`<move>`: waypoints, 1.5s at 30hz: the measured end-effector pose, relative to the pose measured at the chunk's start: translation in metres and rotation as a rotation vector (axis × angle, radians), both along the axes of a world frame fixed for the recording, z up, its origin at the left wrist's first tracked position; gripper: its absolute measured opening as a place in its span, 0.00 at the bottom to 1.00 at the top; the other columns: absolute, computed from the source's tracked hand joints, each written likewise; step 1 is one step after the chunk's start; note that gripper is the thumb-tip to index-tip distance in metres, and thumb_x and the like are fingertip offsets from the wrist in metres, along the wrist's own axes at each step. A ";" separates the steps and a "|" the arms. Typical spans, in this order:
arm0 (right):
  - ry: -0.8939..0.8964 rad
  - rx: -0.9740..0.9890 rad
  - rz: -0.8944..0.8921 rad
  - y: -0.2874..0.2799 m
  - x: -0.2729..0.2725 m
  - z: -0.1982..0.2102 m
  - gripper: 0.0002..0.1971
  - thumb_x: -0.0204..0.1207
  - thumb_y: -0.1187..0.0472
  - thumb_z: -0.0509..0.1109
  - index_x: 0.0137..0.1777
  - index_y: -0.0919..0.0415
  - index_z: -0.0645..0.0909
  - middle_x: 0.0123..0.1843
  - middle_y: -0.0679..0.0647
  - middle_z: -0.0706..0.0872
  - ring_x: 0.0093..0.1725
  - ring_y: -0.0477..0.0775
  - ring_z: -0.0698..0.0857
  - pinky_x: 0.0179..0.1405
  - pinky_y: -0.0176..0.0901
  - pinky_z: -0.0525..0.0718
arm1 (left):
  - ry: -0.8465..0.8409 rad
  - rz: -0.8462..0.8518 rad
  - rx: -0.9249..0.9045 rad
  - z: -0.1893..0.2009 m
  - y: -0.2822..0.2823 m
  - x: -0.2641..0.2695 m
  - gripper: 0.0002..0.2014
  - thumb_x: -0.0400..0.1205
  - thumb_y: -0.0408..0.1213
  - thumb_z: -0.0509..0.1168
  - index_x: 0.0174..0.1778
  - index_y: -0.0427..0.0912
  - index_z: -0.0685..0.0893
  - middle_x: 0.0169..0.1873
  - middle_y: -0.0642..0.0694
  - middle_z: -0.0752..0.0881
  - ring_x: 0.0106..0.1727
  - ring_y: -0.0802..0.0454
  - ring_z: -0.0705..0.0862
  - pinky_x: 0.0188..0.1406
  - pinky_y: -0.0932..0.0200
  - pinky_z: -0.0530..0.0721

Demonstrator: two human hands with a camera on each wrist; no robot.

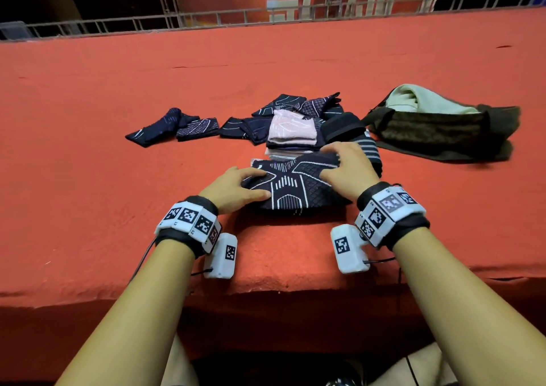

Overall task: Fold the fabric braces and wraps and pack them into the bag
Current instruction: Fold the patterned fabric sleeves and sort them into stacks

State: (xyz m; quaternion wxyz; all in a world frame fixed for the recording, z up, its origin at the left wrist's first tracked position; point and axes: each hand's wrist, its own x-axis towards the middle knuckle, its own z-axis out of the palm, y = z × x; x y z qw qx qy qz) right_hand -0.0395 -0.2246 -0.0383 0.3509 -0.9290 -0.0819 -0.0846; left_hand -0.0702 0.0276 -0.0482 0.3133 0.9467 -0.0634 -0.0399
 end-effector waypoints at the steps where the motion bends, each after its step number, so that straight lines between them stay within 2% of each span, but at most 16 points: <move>1: -0.034 -0.070 0.066 0.006 -0.003 0.001 0.22 0.73 0.64 0.70 0.69 0.55 0.83 0.75 0.57 0.77 0.76 0.59 0.74 0.74 0.44 0.69 | -0.016 0.010 -0.010 -0.002 0.001 0.002 0.28 0.77 0.56 0.74 0.73 0.57 0.80 0.70 0.52 0.78 0.70 0.54 0.77 0.70 0.60 0.70; 3: -0.051 -0.171 0.224 0.023 -0.011 0.003 0.21 0.78 0.63 0.67 0.70 0.55 0.83 0.80 0.54 0.75 0.79 0.55 0.72 0.77 0.41 0.64 | -0.062 0.031 -0.056 -0.004 -0.002 0.003 0.24 0.79 0.49 0.75 0.71 0.51 0.83 0.67 0.51 0.83 0.66 0.55 0.81 0.64 0.64 0.72; 6: 0.058 -0.253 0.369 0.046 -0.015 -0.005 0.20 0.84 0.59 0.64 0.76 0.54 0.79 0.79 0.53 0.77 0.78 0.57 0.73 0.76 0.41 0.66 | -0.150 0.078 -0.094 -0.003 -0.005 0.004 0.20 0.79 0.39 0.75 0.68 0.43 0.86 0.62 0.48 0.87 0.62 0.53 0.85 0.60 0.66 0.75; 11: 0.134 -0.283 0.309 0.041 -0.006 -0.017 0.18 0.85 0.58 0.62 0.72 0.56 0.82 0.76 0.56 0.81 0.76 0.61 0.76 0.74 0.45 0.70 | -0.162 0.146 -0.053 -0.003 0.005 0.006 0.14 0.80 0.37 0.74 0.62 0.46 0.89 0.60 0.49 0.89 0.62 0.51 0.85 0.68 0.57 0.78; 16: 0.168 -0.272 0.266 0.034 0.005 -0.018 0.18 0.83 0.58 0.64 0.72 0.52 0.83 0.76 0.54 0.81 0.76 0.62 0.76 0.77 0.51 0.72 | -0.205 0.171 -0.041 -0.006 0.008 0.006 0.13 0.81 0.34 0.72 0.61 0.47 0.90 0.60 0.48 0.89 0.62 0.48 0.85 0.67 0.55 0.79; 21: 0.155 -0.384 0.256 0.046 0.015 -0.007 0.21 0.76 0.62 0.65 0.69 0.53 0.82 0.69 0.57 0.85 0.71 0.63 0.80 0.70 0.54 0.79 | -0.187 0.148 0.035 0.000 -0.001 0.006 0.18 0.81 0.26 0.65 0.64 0.43 0.89 0.61 0.50 0.86 0.66 0.49 0.82 0.68 0.59 0.76; 26: 0.187 -0.458 0.281 0.054 0.026 0.004 0.27 0.75 0.65 0.65 0.76 0.55 0.78 0.73 0.60 0.82 0.74 0.64 0.77 0.73 0.52 0.77 | -0.112 0.105 -0.008 0.005 0.001 0.003 0.19 0.80 0.34 0.71 0.68 0.43 0.86 0.61 0.49 0.86 0.62 0.52 0.83 0.64 0.60 0.78; 28: 0.166 -0.470 0.275 0.056 0.029 0.006 0.27 0.73 0.66 0.68 0.74 0.57 0.79 0.71 0.60 0.83 0.72 0.65 0.78 0.71 0.52 0.79 | -0.032 -0.028 -0.047 0.008 0.004 -0.001 0.27 0.75 0.38 0.79 0.72 0.47 0.83 0.67 0.50 0.81 0.68 0.54 0.79 0.71 0.60 0.74; 30: 0.158 -0.460 0.269 0.058 0.030 0.008 0.28 0.71 0.66 0.71 0.73 0.57 0.80 0.70 0.60 0.84 0.69 0.65 0.81 0.68 0.53 0.82 | 0.107 -0.124 -0.012 0.009 0.006 -0.007 0.35 0.71 0.38 0.82 0.74 0.60 0.80 0.72 0.52 0.70 0.72 0.56 0.71 0.76 0.59 0.67; 32: 0.162 -0.456 0.265 0.060 0.029 0.010 0.24 0.70 0.66 0.73 0.68 0.60 0.84 0.64 0.61 0.86 0.63 0.65 0.85 0.60 0.51 0.86 | 0.163 -0.133 0.019 0.007 0.009 -0.008 0.34 0.72 0.34 0.81 0.70 0.68 0.81 0.74 0.52 0.65 0.73 0.54 0.67 0.78 0.59 0.63; 34: 0.162 -0.458 0.245 0.060 0.028 0.011 0.15 0.71 0.64 0.73 0.58 0.66 0.86 0.55 0.62 0.89 0.55 0.63 0.87 0.49 0.45 0.85 | 0.049 -0.142 -0.027 0.007 0.010 -0.006 0.26 0.74 0.29 0.76 0.61 0.63 0.88 0.73 0.49 0.70 0.73 0.52 0.71 0.79 0.61 0.66; 36: 0.142 -0.412 0.203 0.057 0.029 0.014 0.11 0.74 0.63 0.72 0.53 0.68 0.87 0.50 0.63 0.89 0.53 0.63 0.87 0.44 0.43 0.80 | -0.064 -0.155 -0.088 0.012 0.007 -0.006 0.17 0.78 0.26 0.71 0.52 0.55 0.92 0.68 0.47 0.75 0.70 0.53 0.75 0.72 0.73 0.68; 37: 0.130 -0.374 0.182 0.054 0.029 0.015 0.11 0.75 0.62 0.73 0.52 0.68 0.87 0.50 0.61 0.89 0.53 0.61 0.87 0.44 0.43 0.78 | -0.102 -0.144 -0.100 0.013 0.007 -0.006 0.15 0.79 0.28 0.70 0.48 0.56 0.92 0.68 0.46 0.76 0.71 0.53 0.75 0.73 0.73 0.68; 40: 0.128 -0.190 0.142 0.044 0.030 0.023 0.06 0.78 0.56 0.74 0.46 0.59 0.86 0.43 0.53 0.85 0.46 0.53 0.84 0.40 0.37 0.77 | -0.243 -0.079 -0.174 0.016 0.011 0.000 0.15 0.78 0.31 0.68 0.45 0.60 0.92 0.67 0.46 0.80 0.72 0.52 0.76 0.78 0.48 0.71; 42: 0.208 0.016 0.142 0.039 0.032 0.028 0.14 0.80 0.57 0.74 0.35 0.56 0.76 0.34 0.54 0.82 0.34 0.50 0.86 0.25 0.35 0.76 | -0.329 0.010 -0.227 0.019 0.011 0.002 0.15 0.79 0.38 0.65 0.54 0.63 0.88 0.66 0.47 0.81 0.66 0.55 0.78 0.73 0.44 0.76; 45: 0.330 0.304 0.126 0.034 0.030 0.033 0.17 0.84 0.60 0.70 0.34 0.56 0.70 0.31 0.56 0.77 0.23 0.46 0.85 0.15 0.32 0.70 | -0.249 0.054 -0.452 0.024 0.001 -0.002 0.23 0.88 0.39 0.59 0.73 0.71 0.69 0.68 0.45 0.81 0.59 0.54 0.82 0.65 0.49 0.84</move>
